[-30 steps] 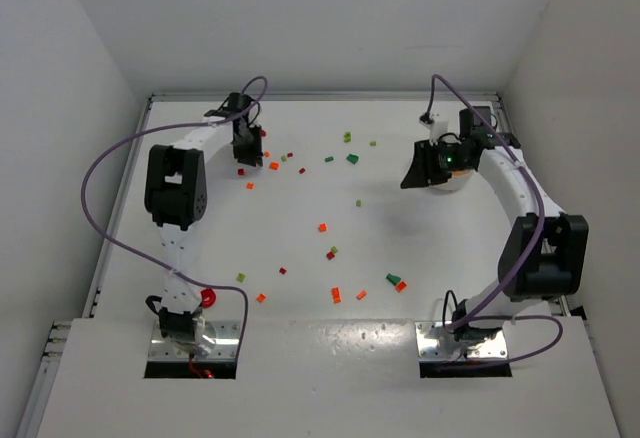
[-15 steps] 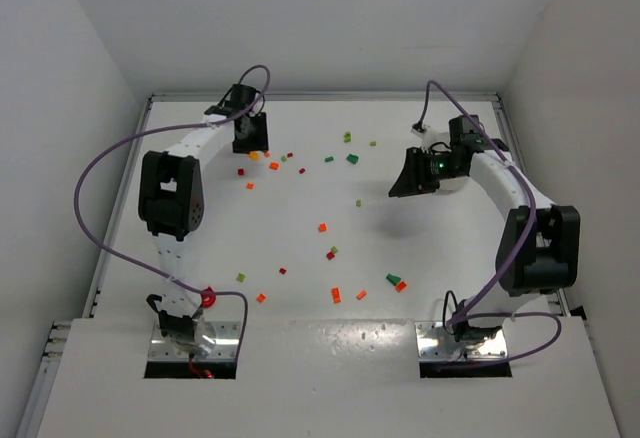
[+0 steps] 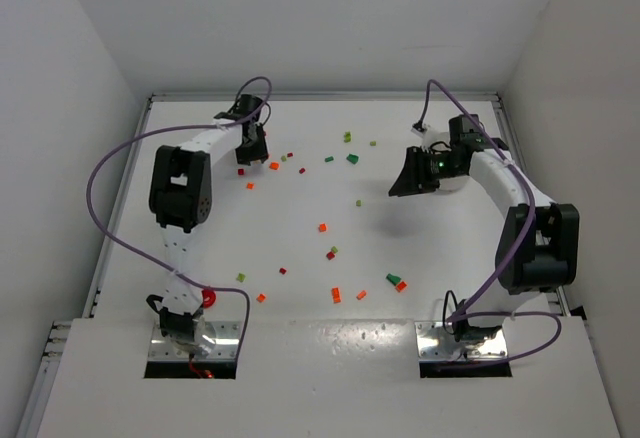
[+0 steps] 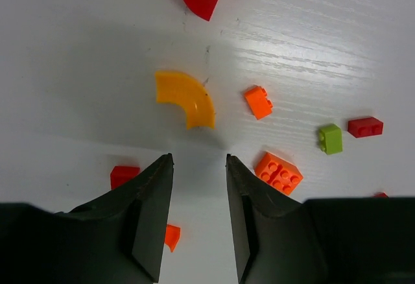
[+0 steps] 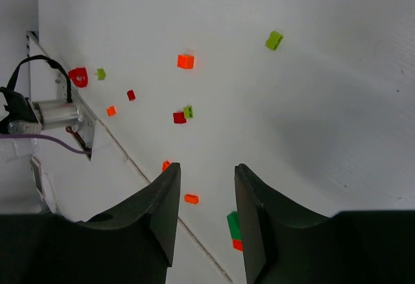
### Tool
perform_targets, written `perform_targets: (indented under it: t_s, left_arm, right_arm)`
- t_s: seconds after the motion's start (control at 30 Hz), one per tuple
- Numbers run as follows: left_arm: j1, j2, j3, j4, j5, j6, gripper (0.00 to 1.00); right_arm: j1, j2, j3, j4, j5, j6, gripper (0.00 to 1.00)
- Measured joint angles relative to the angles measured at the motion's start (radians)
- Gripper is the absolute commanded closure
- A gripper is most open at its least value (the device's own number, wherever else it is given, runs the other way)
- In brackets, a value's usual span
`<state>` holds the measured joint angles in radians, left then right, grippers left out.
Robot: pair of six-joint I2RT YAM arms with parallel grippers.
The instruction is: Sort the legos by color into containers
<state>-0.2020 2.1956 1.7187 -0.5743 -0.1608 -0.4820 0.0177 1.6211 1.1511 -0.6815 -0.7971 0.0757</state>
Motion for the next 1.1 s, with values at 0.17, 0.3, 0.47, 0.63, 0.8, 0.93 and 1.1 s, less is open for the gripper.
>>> perform_targets:
  t_s: [0.17,0.3,0.47,0.63,0.8,0.93,1.1]
  left_arm:
    - [-0.007,0.041,0.031,-0.006,-0.024,-0.014,0.56]
    - [-0.008,0.066,0.063,-0.015,-0.056,-0.024,0.56]
    - [-0.008,0.099,0.109,-0.022,-0.096,-0.030,0.56]
    - [-0.008,0.121,0.143,-0.023,-0.113,-0.035,0.58]
    - [-0.008,0.131,0.156,-0.018,-0.103,-0.031,0.79]
    - [-0.009,0.130,0.153,-0.008,-0.082,-0.007,0.93]
    - [-0.011,0.091,0.082,0.050,-0.046,0.029,1.00]
  right_arm:
    - [0.000,0.008,0.008,0.000,0.001,0.000,0.61]
    - [0.000,0.017,0.011,0.000,0.002,0.001,0.61]
    - [0.000,0.019,0.011,0.000,0.003,0.001,0.61]
    - [0.000,0.027,0.017,0.000,0.003,0.001,0.61]
    - [0.000,0.034,0.018,0.000,0.005,0.001,0.61]
    - [0.000,0.034,0.018,0.000,0.005,0.001,0.61]
    - [0.000,0.033,0.014,0.004,0.004,0.002,0.61]
